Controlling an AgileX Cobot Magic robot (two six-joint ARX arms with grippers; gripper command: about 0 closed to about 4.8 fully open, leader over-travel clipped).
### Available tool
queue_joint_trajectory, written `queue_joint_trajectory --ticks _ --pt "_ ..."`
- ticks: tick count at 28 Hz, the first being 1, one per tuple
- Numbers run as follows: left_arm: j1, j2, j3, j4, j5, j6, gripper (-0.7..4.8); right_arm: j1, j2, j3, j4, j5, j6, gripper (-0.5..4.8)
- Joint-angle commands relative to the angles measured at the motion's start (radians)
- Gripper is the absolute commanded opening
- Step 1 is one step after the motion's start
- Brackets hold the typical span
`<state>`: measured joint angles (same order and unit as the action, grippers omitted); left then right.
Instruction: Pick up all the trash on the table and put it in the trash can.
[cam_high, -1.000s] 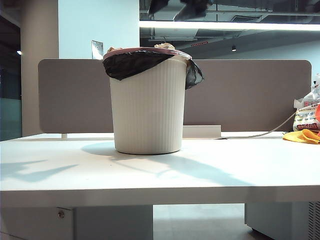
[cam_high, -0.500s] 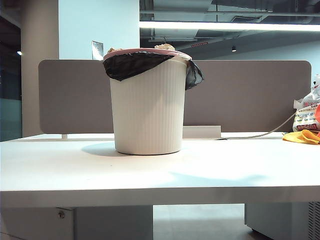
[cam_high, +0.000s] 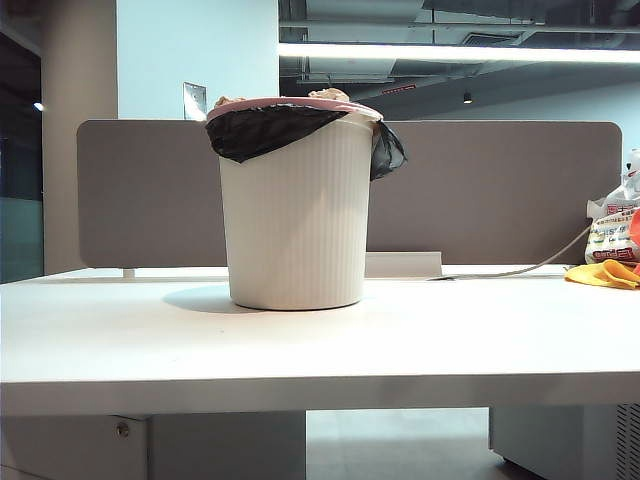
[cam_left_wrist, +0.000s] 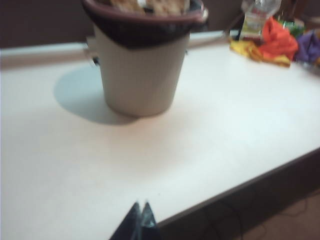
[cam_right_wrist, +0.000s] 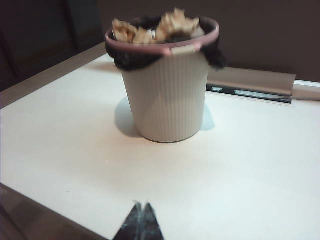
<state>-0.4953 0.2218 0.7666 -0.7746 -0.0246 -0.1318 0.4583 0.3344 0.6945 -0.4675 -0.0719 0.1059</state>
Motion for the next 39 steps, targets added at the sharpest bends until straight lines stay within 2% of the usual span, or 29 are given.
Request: queue_joint_trajectory --ticks 1,2,4,5,8,14,20,31,39 --pt "0.000 0.008 -0.140 0.232 0.040 -0.030 -0.05 0.001 -0.034 -0.178 0.214 -0.040 0.007 -0.08" --pt "0.000 0.009 -0.218 0.338 0.041 -0.096 -0.05 0.002 -0.024 -0.264 0.316 -0.073 0.018 -0.08" --pt "0.000 0.018 -0.326 0.451 0.036 -0.174 -0.05 0.001 0.002 -0.387 0.475 -0.084 0.029 -0.08" --pt "0.000 0.018 -0.365 0.482 0.036 -0.180 -0.06 0.001 0.012 -0.417 0.506 -0.084 0.029 -0.08" --pt "0.000 0.018 -0.508 0.631 0.048 -0.134 -0.06 0.001 0.042 -0.521 0.552 -0.084 0.029 -0.08" --pt "0.000 0.018 -0.600 0.728 0.047 -0.066 -0.05 0.000 0.039 -0.592 0.557 -0.050 0.029 -0.08" --pt "0.000 0.017 -0.658 0.732 0.043 -0.058 -0.05 0.000 0.039 -0.687 0.627 -0.031 0.039 -0.08" --pt "0.000 0.017 -0.755 0.733 0.017 -0.060 -0.05 0.000 0.040 -0.689 0.528 -0.008 0.045 0.01" --pt "0.000 0.017 -0.760 0.684 0.000 -0.061 -0.01 0.000 0.040 -0.689 0.517 -0.009 0.044 0.00"
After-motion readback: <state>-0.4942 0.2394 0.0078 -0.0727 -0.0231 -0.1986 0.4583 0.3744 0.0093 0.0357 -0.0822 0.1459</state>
